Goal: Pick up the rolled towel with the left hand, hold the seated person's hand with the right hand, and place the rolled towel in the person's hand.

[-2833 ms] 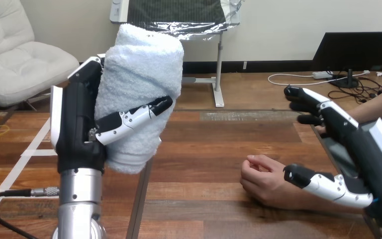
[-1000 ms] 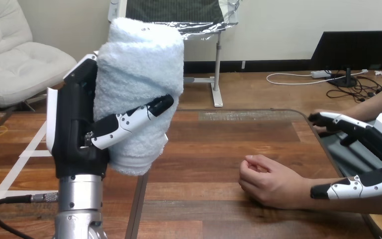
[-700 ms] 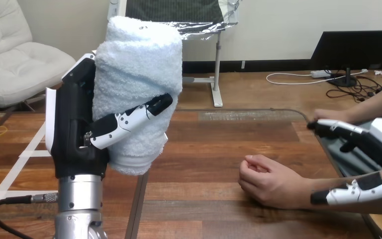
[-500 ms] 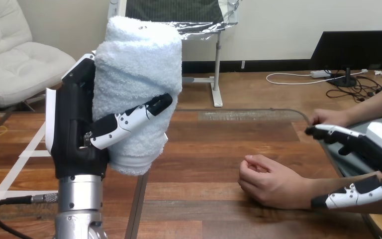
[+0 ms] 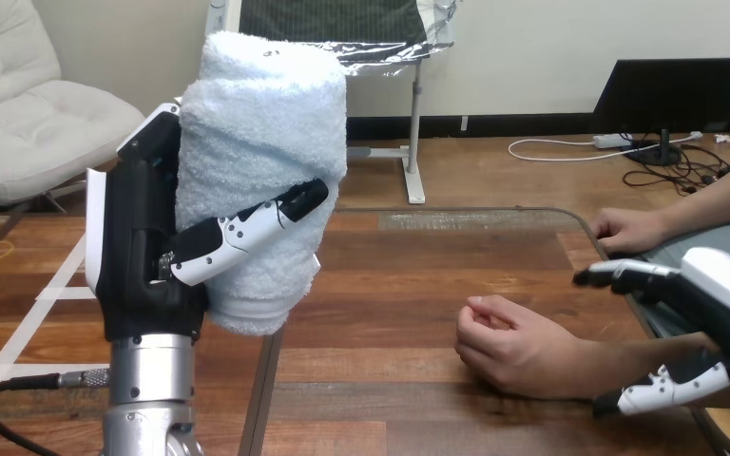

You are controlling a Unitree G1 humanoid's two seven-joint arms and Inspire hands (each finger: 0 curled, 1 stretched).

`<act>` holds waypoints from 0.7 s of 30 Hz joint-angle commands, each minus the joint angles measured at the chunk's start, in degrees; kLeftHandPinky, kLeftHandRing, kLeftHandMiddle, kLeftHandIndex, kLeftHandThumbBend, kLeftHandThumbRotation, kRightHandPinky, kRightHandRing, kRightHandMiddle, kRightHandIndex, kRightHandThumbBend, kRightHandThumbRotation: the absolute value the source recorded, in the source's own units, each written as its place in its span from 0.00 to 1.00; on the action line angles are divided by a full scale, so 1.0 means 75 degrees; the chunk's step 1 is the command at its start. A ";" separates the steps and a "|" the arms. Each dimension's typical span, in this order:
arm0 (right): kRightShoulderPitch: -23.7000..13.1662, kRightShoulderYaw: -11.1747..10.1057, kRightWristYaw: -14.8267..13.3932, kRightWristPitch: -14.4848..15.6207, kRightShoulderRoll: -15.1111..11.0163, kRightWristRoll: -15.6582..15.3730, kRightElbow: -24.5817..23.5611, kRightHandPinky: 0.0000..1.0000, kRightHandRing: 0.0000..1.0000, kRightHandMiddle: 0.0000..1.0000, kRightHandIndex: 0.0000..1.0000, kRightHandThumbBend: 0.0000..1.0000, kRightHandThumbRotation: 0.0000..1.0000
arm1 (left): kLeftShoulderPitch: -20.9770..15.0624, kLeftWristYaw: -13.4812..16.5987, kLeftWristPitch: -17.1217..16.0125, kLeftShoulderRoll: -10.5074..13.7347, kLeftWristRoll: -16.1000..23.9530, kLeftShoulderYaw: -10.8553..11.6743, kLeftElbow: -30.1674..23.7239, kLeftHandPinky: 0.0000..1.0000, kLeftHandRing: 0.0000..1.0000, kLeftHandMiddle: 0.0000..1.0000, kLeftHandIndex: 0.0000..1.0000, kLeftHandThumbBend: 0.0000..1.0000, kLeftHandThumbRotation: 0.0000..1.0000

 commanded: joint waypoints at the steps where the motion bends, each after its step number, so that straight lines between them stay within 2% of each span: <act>1: -0.0656 0.0172 -0.0200 -0.0241 -0.0245 -0.0168 0.0174 0.79 0.83 0.85 0.83 1.00 0.32 | -0.0281 -0.0006 -0.0166 -0.0050 -0.0090 0.0004 -0.0369 0.19 0.26 0.33 0.38 0.47 0.00; 5: -0.0783 0.0294 -0.0241 -0.0321 -0.0233 -0.0303 0.0367 0.79 0.83 0.84 0.83 1.00 0.31 | -0.0276 0.0007 -0.0169 -0.0058 -0.0049 -0.0005 -0.0369 0.19 0.26 0.33 0.38 0.48 0.00; 21: -0.1258 0.0811 -0.0384 -0.0188 -0.0224 -0.1010 0.0814 0.81 0.83 0.84 0.83 1.00 0.30 | -0.0279 -0.0035 -0.0180 -0.0082 -0.0125 -0.0028 -0.0338 0.19 0.26 0.33 0.38 0.47 0.00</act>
